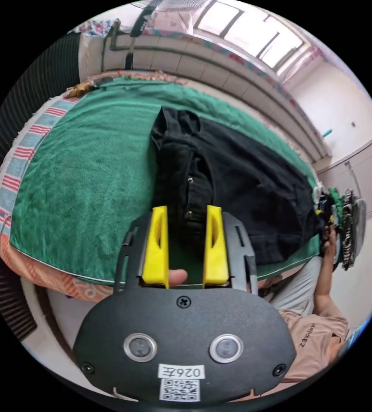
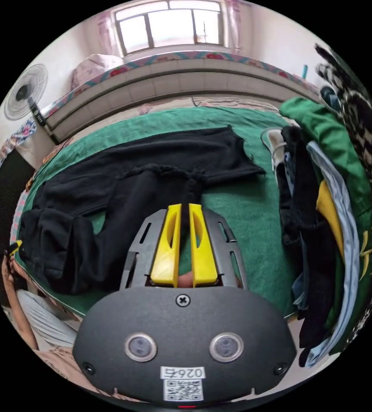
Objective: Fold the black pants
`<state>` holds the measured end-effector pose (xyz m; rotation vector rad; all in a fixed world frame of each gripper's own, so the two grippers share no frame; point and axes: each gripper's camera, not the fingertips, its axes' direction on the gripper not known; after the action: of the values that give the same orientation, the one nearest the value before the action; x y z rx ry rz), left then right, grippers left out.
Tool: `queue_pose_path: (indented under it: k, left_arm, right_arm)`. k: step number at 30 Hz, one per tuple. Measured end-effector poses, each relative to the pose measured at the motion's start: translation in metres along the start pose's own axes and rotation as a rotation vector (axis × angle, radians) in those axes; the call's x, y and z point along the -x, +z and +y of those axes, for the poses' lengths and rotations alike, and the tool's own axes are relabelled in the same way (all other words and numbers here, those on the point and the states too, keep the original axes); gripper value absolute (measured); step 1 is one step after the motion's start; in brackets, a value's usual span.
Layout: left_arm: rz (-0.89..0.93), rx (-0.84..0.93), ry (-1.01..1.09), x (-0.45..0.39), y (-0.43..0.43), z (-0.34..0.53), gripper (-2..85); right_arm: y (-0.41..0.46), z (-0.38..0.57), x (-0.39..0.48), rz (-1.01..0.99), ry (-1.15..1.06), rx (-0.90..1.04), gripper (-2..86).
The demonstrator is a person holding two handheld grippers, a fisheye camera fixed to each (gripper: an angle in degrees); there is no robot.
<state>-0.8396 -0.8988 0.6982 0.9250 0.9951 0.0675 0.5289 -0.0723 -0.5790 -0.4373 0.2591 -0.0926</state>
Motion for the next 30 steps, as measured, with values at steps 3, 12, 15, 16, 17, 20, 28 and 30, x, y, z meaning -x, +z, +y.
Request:
queue_pose_path:
  k: [3,12,15,16,17,20,28,30]
  left_arm:
    - [-0.021,0.055,0.082,-0.014,0.021,-0.009,6.5]
    - [0.346,-0.224,-0.020,0.040,-0.004,0.035,5.4]
    - [0.487,-0.281,-0.171,0.077,0.009,0.061,5.6]
    - [0.515,-0.291,-0.197,0.083,0.013,0.066,5.6]
    - [0.568,-0.306,-0.232,0.091,0.020,0.074,5.6]
    - [0.609,-0.304,-0.272,0.095,0.038,0.084,5.5]
    - [0.549,-0.284,-0.225,0.072,0.060,0.086,5.1]
    - [0.569,-0.280,-0.228,0.073,0.069,0.088,5.0]
  right_arm:
    - [0.022,-0.002,-0.002,0.004,0.075,0.061,10.6]
    - [0.034,0.005,0.064,0.068,-0.009,0.043,0.5]
    - [0.001,0.024,0.055,0.114,0.131,-0.110,2.3]
    - [-0.002,0.028,0.055,0.137,0.153,-0.132,3.0]
    - [-0.006,0.034,0.058,0.189,0.182,-0.168,4.2]
    - [-0.005,0.043,0.085,0.210,0.183,-0.229,3.9]
    - [0.109,-0.003,0.203,0.003,-0.078,0.018,8.3]
    - [0.164,-0.013,0.224,-0.014,-0.051,0.127,11.2]
